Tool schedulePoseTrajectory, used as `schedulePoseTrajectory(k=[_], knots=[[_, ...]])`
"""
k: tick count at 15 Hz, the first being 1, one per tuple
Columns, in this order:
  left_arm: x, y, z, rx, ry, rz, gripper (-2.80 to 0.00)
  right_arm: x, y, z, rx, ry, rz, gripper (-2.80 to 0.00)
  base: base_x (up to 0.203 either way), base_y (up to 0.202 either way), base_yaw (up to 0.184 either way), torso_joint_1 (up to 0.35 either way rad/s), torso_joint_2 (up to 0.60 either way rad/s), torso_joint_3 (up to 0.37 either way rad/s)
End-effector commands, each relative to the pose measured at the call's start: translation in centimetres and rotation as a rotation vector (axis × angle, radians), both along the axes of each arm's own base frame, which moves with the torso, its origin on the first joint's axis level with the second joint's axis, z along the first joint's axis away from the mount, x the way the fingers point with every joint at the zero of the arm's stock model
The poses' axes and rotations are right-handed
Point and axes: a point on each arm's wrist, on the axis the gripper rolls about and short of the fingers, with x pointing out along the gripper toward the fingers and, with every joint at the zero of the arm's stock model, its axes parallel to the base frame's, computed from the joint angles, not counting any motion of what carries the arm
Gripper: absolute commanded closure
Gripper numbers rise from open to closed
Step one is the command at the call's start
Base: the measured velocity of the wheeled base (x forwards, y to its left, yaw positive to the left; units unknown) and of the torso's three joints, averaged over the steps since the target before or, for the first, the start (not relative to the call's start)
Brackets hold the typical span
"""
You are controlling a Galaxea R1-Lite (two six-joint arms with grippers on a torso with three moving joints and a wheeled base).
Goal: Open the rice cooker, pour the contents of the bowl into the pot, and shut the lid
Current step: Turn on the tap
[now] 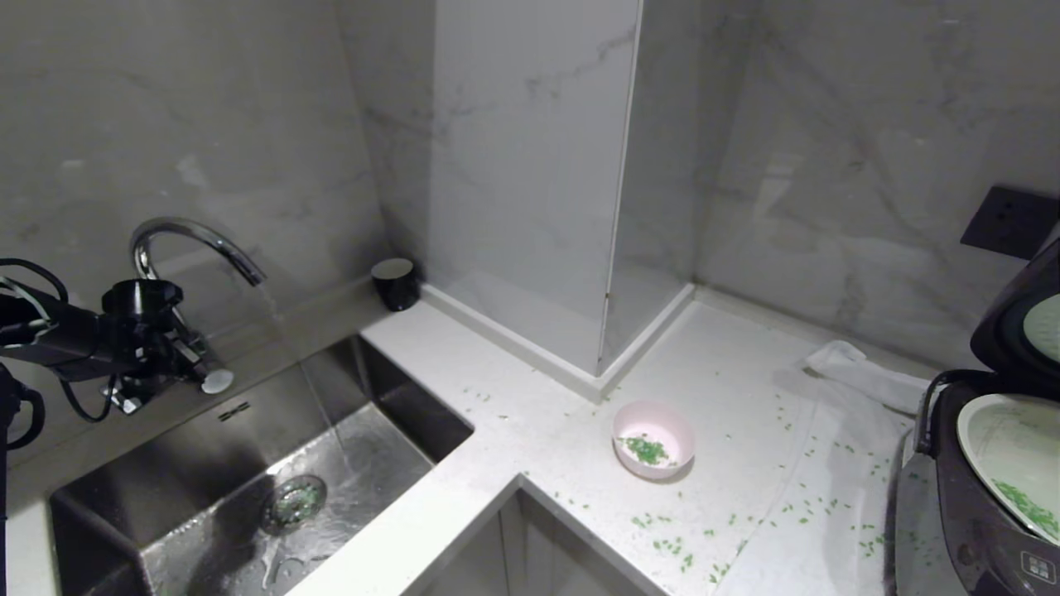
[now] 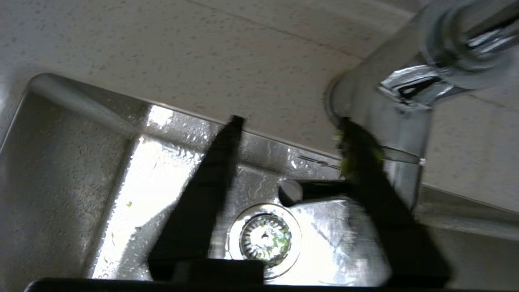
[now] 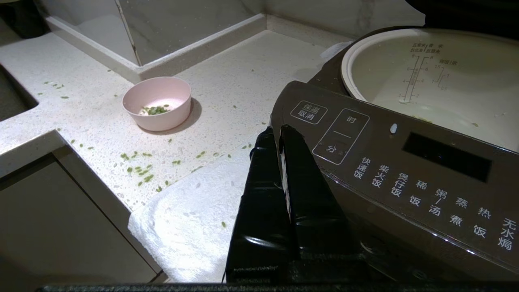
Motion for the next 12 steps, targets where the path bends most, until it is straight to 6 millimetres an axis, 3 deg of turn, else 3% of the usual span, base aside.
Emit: schedulePoseTrajectory(k=[1, 5, 7, 9, 12], knots=[[0.0, 0.0, 0.2, 0.002, -0.011, 0.004, -2.80, 0.0, 0.0, 0.0, 0.000, -0.001, 0.000, 0.00, 0.000, 0.000, 0.000, 0.000, 0.00, 0.000], [-0.2, -0.3, 1.2, 0.005, -0.029, 0.003, -2.80, 0.0, 0.0, 0.0, 0.000, -0.001, 0.000, 0.00, 0.000, 0.000, 0.000, 0.000, 0.00, 0.000], [-0.6, -0.8, 3.6, 0.003, -0.095, 0.012, -2.80, 0.0, 0.0, 0.0, 0.000, -0.002, 0.000, 0.00, 0.000, 0.000, 0.000, 0.000, 0.00, 0.000], [-1.2, -2.4, 6.6, 0.000, -0.169, -0.001, -2.80, 0.0, 0.0, 0.0, 0.000, 0.001, 0.000, 0.00, 0.000, 0.000, 0.000, 0.000, 0.00, 0.000], [-3.4, -5.8, 8.9, -0.033, -0.181, -0.088, -2.80, 0.0, 0.0, 0.0, 0.000, -0.002, 0.000, 0.00, 0.000, 0.000, 0.000, 0.000, 0.00, 0.000]])
